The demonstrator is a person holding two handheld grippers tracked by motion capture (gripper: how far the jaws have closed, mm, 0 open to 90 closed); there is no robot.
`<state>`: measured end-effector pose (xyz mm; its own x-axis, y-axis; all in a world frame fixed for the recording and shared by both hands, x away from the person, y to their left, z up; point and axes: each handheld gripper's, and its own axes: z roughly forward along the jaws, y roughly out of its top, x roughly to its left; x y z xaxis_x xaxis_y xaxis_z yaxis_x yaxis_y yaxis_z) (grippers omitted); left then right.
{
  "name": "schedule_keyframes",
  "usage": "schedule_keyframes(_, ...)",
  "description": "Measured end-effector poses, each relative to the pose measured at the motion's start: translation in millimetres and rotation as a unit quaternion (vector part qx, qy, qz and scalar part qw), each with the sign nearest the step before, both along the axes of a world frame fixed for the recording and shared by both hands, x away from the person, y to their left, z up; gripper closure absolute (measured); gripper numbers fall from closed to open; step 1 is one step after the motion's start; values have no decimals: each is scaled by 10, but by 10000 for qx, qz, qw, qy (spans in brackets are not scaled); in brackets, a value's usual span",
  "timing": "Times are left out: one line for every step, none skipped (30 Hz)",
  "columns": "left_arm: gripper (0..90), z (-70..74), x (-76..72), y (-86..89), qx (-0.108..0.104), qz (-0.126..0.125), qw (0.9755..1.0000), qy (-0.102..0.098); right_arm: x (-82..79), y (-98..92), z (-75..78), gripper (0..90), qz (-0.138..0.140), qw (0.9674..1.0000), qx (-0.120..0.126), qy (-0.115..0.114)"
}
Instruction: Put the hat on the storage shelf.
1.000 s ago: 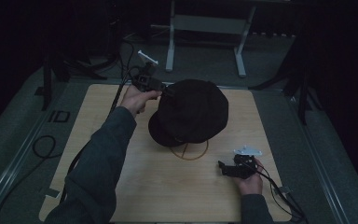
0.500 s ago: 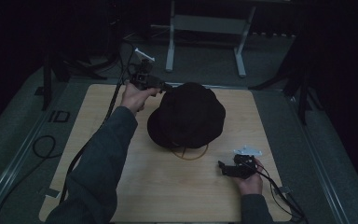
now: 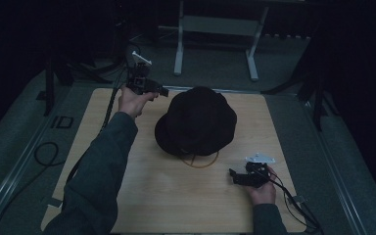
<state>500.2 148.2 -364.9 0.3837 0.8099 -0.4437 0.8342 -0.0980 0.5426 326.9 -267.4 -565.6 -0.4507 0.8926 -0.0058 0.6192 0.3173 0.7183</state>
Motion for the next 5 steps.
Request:
schedule_keyframes(486, 0, 0, 0, 0, 0, 10000, 0, 0, 0, 0, 113, 0, 10000, 0, 0)
schedule_keyframes(487, 6, -5, 16, 18, 27, 10000, -20, 0, 0, 0, 113, -1, 10000, 1, -1)
schedule_keyframes(493, 14, -23, 50, 152, 98, 9998, -83, 0, 0, 0, 113, 2, 10000, -1, -2)
schedule_keyframes(496, 14, -23, 50, 152, 98, 9998, -83, 0, 0, 0, 113, 2, 10000, -1, -2)
schedule_keyframes(496, 6, -36, 64, 274, 137, 9995, -115, 1, -1, 0, 113, 4, 10000, -2, -1)
